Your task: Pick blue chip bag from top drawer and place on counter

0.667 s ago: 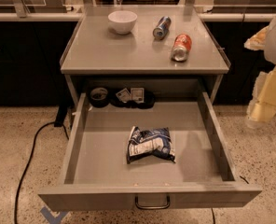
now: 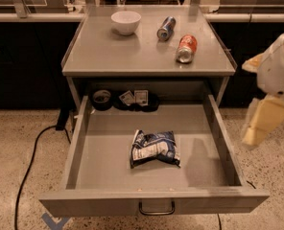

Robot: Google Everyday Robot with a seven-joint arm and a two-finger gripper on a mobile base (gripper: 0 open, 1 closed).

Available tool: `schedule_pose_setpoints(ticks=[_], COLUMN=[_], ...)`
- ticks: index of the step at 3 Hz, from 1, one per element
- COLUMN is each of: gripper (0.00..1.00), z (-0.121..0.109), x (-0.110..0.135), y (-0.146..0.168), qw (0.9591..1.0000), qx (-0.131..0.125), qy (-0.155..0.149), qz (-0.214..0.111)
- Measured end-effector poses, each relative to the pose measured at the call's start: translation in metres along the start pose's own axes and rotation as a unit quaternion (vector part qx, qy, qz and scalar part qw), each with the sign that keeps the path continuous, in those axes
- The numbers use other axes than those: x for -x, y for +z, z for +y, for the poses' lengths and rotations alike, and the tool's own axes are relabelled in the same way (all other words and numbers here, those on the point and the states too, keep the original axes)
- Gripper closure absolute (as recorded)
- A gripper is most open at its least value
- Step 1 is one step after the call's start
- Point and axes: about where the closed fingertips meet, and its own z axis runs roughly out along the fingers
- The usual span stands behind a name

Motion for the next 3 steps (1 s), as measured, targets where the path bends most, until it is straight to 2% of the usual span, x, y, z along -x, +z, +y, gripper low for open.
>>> schedule_pose_setpoints(ticks=[1, 2, 3], gripper=[0.0, 0.0, 0.0], z=[0.013, 0.015, 0.015], x=[-0.008, -0.008, -0.008], y=[0.067, 0.134, 0.134], qw=[0.9995, 0.9984, 0.9984], qx=[0.014, 0.02, 0.02], qy=[0.017, 0.03, 0.03], qz=[-0.022, -0.044, -0.044])
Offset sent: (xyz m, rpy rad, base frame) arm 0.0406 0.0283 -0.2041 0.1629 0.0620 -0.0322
